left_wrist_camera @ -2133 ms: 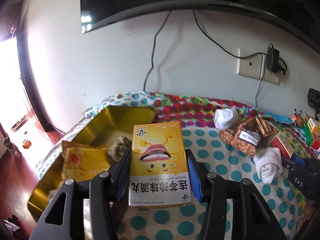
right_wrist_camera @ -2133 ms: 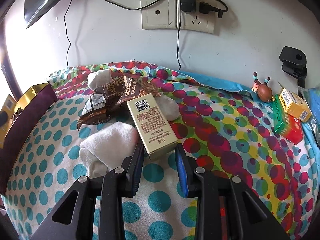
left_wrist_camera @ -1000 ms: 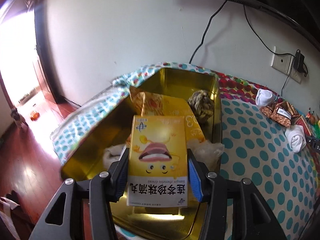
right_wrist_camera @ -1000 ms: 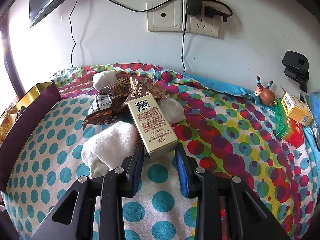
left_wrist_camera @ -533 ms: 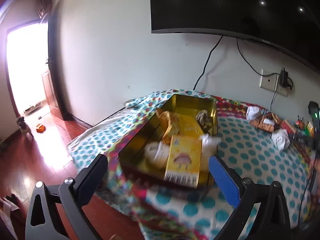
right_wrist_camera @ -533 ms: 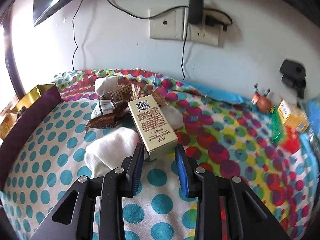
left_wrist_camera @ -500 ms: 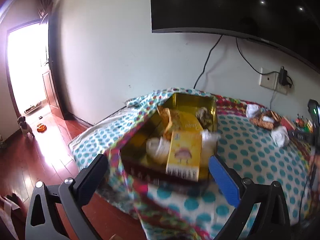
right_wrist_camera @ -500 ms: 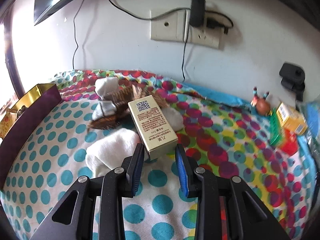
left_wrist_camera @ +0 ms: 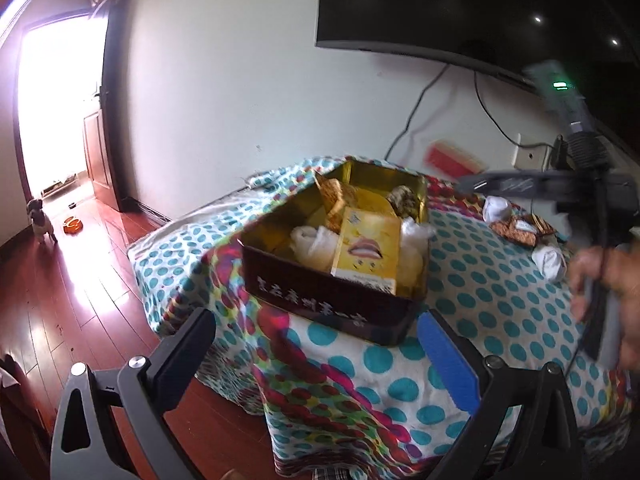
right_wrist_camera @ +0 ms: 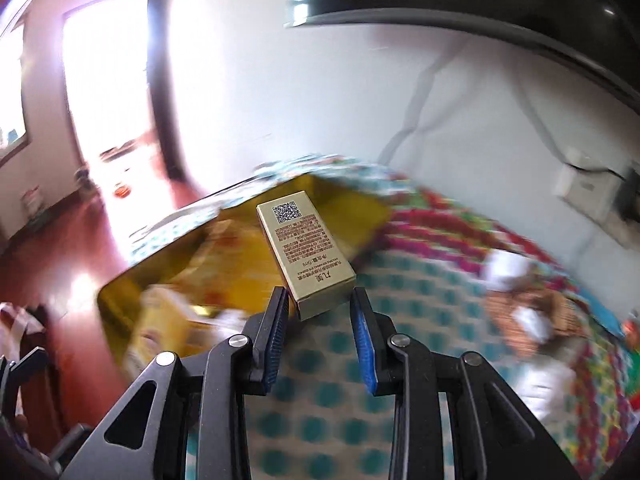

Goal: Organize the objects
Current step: 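Carry the beige QR-code box into the tin and open the right gripper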

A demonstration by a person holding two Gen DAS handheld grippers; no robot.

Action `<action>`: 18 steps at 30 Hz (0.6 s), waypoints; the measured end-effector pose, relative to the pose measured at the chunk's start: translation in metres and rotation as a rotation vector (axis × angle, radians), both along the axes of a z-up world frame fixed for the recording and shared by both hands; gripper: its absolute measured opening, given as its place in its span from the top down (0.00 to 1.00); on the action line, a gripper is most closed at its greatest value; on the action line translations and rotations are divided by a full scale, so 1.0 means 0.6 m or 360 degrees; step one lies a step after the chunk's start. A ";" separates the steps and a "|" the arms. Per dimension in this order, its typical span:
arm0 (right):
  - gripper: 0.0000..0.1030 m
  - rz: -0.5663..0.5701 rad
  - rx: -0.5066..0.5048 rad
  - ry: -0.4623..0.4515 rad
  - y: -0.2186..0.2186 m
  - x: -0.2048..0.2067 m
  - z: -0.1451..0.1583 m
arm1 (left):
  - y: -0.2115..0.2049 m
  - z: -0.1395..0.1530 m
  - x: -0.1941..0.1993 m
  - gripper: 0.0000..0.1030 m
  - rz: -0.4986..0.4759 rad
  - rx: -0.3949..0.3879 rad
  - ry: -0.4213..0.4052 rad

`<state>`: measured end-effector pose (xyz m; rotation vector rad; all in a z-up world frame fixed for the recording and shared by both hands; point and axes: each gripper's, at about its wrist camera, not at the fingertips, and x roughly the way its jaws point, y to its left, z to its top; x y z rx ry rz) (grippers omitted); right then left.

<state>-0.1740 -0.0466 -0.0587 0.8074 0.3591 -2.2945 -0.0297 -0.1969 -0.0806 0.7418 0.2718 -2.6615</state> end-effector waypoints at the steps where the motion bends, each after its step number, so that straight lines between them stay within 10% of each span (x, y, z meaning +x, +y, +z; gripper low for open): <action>1: 0.71 0.0021 0.0023 -0.0002 -0.020 0.004 -0.006 | -0.004 0.002 0.002 0.00 0.0014 0.0003 0.0009; 18: 0.71 0.0046 0.0154 -0.0114 -0.122 -0.025 -0.078 | -0.034 -0.012 -0.006 0.00 0.0093 0.0102 -0.0019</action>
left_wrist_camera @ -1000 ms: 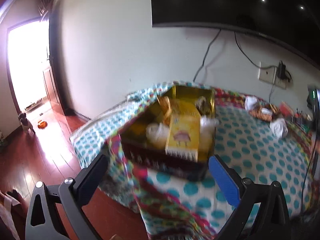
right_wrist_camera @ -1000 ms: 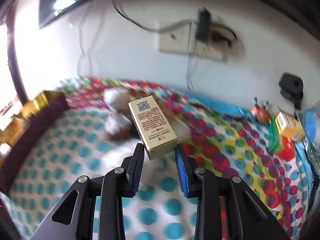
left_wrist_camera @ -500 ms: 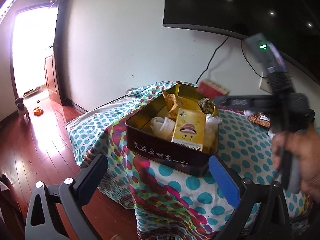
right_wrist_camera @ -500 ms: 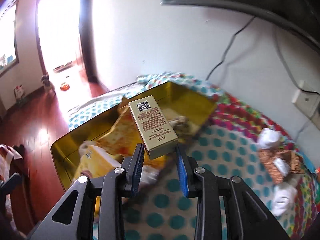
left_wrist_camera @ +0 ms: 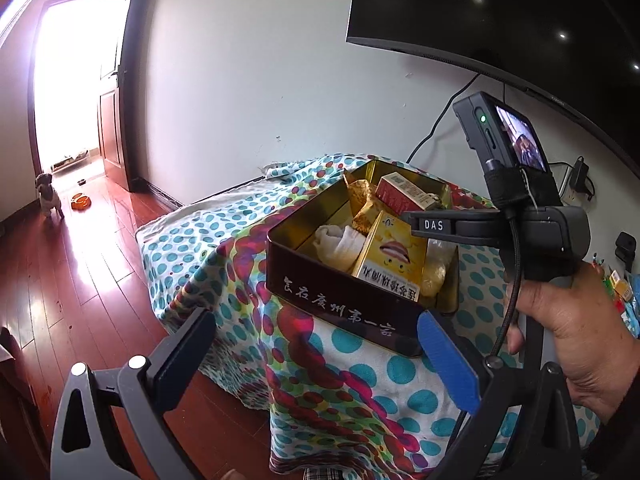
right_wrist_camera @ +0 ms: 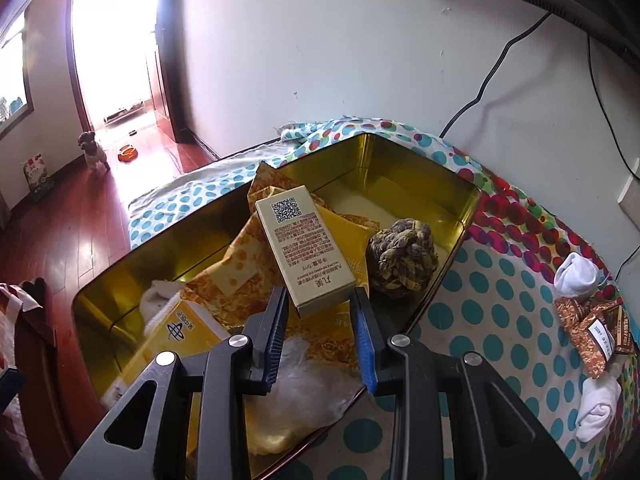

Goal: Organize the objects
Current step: 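Carry the beige QR-code box into the tin and open the right gripper, then grasp the white rolled towel with the right gripper while the left gripper grasps the white sock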

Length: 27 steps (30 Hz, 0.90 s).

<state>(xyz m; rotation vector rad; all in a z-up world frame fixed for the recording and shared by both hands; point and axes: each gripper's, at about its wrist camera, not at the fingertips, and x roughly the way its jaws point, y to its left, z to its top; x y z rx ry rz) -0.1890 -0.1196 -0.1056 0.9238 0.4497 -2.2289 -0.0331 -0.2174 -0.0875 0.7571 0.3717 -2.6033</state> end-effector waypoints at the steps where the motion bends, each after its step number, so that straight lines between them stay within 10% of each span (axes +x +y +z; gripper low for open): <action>1: 0.71 0.0001 0.0011 -0.0004 -0.001 -0.001 -0.003 | 0.001 0.000 0.000 0.00 -0.0002 -0.0002 0.0000; 9: 0.68 -0.0004 0.0096 -0.0040 -0.028 -0.017 -0.020 | 0.008 0.001 -0.001 0.00 -0.0014 -0.0026 -0.0001; 13: 0.35 -0.0039 0.0120 0.0046 -0.023 -0.015 0.002 | 0.014 0.003 -0.001 0.00 -0.0017 -0.0042 0.0002; 16: 0.13 -0.0056 -0.0058 0.0173 0.026 0.006 0.040 | 0.020 0.007 0.001 0.00 -0.0024 -0.0061 0.0027; 27: 0.09 -0.0796 -0.0040 0.0201 0.355 -0.087 0.006 | 0.088 0.026 0.019 0.00 -0.0183 -0.0216 0.0197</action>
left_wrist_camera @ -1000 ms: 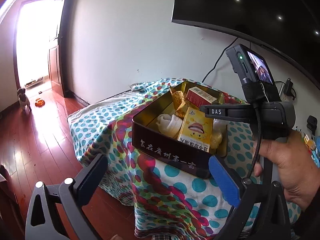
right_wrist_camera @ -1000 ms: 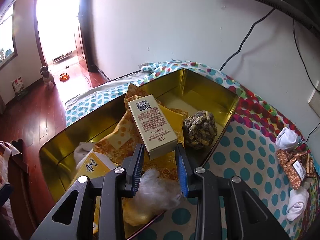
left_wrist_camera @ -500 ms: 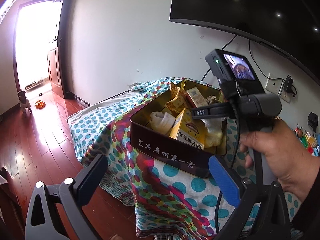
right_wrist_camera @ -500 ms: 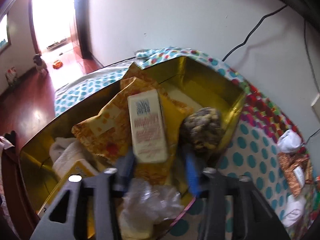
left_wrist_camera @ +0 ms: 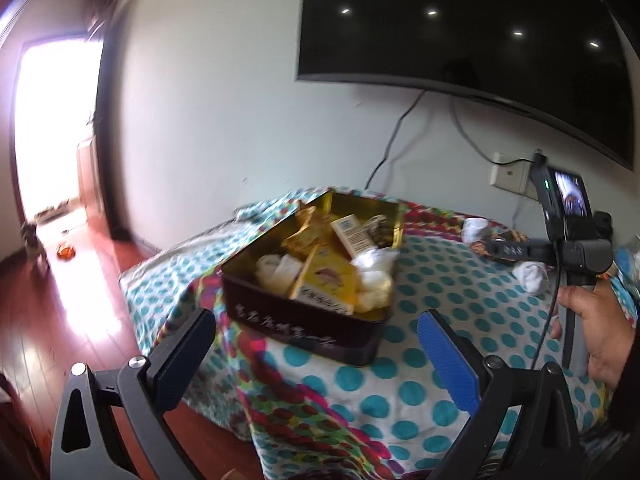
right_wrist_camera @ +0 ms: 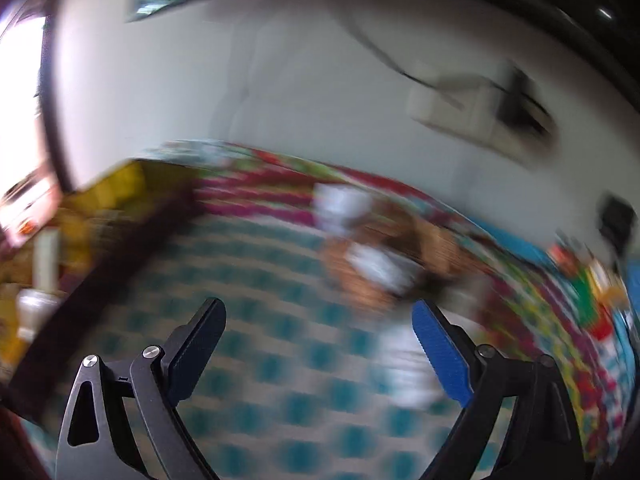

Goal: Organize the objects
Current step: 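Grasp the white rolled towel with the right gripper while the left gripper grasps the white sock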

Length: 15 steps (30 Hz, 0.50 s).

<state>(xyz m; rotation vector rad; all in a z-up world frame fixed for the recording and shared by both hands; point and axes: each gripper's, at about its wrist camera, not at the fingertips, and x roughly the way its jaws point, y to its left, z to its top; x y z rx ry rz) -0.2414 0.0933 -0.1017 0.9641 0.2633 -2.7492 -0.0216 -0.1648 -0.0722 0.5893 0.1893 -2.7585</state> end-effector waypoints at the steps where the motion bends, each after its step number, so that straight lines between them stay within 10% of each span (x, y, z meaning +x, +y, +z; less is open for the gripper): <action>1: 0.09 -0.0053 -0.0012 -0.0014 0.030 -0.007 -0.006 | 0.008 -0.001 0.000 0.00 -0.0021 -0.0009 0.0006; 6: 0.09 -0.0210 -0.0197 -0.0140 0.159 -0.044 -0.034 | 0.062 -0.024 -0.022 0.00 -0.0136 -0.0058 -0.0072; 15: 0.04 -0.0129 -0.0183 -0.0190 0.157 -0.053 -0.040 | 0.161 0.028 -0.119 0.00 -0.0395 -0.0052 -0.0047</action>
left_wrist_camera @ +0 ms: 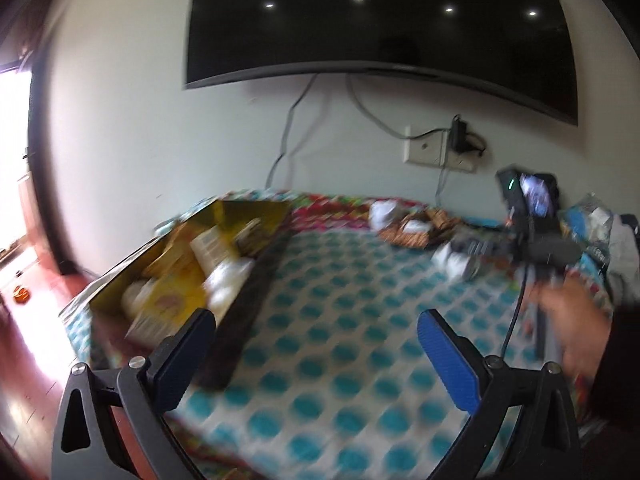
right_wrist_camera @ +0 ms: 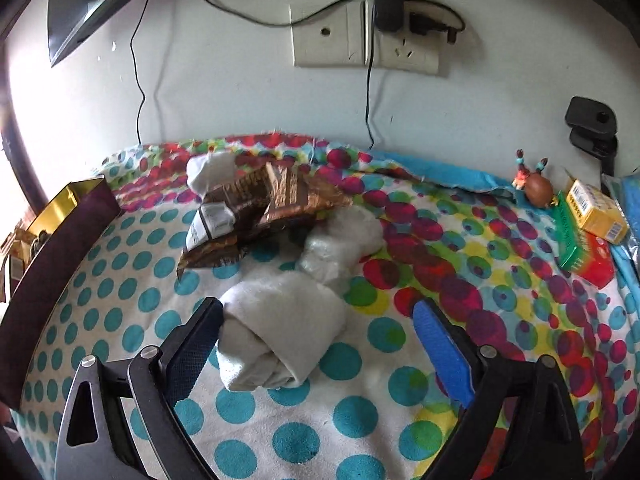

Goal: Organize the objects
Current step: 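Grasp the white rolled towel with the right gripper while the left gripper grasps the white sock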

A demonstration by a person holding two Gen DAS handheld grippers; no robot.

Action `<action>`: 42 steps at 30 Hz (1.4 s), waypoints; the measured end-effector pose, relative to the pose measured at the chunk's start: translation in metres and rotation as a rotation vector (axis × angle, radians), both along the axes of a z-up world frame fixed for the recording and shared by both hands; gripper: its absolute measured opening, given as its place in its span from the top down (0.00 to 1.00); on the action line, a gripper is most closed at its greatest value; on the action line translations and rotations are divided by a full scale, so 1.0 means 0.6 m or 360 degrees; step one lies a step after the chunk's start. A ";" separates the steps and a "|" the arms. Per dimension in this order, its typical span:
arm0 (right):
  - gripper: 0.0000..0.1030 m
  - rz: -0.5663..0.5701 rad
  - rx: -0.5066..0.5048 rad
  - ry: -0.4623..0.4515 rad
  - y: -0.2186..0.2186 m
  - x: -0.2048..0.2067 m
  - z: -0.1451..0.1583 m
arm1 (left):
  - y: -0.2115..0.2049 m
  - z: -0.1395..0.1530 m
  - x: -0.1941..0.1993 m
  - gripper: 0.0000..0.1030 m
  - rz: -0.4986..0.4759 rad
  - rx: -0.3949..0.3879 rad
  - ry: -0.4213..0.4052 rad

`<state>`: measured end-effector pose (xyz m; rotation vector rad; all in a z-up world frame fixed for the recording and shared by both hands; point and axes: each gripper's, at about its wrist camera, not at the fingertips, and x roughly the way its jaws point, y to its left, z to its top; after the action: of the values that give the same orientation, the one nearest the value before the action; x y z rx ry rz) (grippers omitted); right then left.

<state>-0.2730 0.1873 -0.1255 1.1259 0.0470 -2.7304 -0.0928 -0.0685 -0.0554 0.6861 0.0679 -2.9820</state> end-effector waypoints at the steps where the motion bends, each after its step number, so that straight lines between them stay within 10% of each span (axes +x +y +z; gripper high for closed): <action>1: 0.04 0.0005 0.0003 -0.0016 0.000 0.000 -0.003 | 0.007 0.009 -0.018 0.00 -0.0020 0.0011 0.0009; 15: 0.01 0.0021 -0.0205 -0.0162 0.027 -0.017 -0.025 | 0.070 -0.033 -0.358 0.00 -0.0017 -0.0165 -0.0336; 38: 0.01 0.0086 -0.0203 -0.0135 0.024 -0.013 -0.024 | 0.110 -0.076 -0.606 0.02 -0.0055 -0.0063 -0.0543; 40: 0.01 0.0089 -0.0203 -0.0137 0.022 -0.013 -0.025 | 0.100 -0.081 -0.610 0.09 -0.0071 0.0049 -0.0561; 42: 0.01 0.0093 -0.0201 -0.0140 0.021 -0.014 -0.026 | 0.100 -0.086 -0.614 0.55 -0.0062 0.0072 -0.0592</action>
<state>-0.2814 0.1997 -0.1408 1.1878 -0.1012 -2.5893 -0.4611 -0.0087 -0.1069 1.2446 0.0989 -2.8391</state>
